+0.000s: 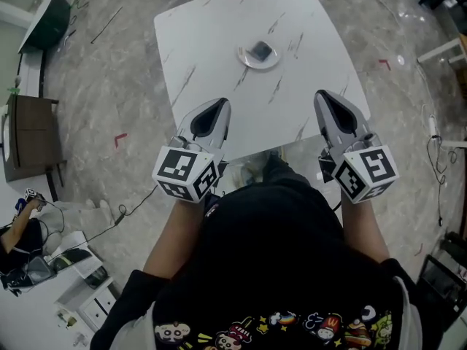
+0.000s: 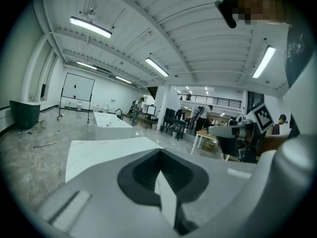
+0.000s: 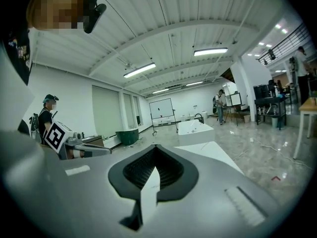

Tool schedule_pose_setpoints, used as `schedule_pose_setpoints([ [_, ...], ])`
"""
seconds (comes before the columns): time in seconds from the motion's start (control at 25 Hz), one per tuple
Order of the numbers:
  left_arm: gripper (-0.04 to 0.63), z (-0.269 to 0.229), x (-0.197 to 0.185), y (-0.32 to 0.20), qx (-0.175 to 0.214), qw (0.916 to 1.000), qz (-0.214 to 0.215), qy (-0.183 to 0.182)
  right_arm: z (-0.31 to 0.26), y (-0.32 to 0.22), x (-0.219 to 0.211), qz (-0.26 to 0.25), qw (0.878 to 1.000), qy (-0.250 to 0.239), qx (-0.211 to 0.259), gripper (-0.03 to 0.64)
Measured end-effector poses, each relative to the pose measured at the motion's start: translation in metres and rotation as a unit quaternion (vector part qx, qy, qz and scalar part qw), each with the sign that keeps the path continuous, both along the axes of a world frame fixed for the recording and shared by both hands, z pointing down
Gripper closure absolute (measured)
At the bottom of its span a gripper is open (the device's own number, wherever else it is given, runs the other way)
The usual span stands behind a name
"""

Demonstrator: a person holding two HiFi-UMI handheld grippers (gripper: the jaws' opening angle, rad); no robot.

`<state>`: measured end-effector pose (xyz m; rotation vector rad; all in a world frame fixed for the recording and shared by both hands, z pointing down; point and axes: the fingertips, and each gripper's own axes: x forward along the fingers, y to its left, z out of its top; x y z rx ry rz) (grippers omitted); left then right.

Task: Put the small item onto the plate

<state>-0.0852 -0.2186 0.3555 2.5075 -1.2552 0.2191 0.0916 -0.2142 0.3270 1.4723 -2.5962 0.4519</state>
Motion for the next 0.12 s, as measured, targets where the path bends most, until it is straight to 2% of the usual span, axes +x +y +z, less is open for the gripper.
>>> schedule_pose_setpoints([
  [0.12, 0.595, -0.009, -0.010, 0.024, 0.018, 0.9998, -0.011, 0.005, -0.001, 0.022, 0.003, 0.019, 1.000, 0.001, 0.001, 0.594],
])
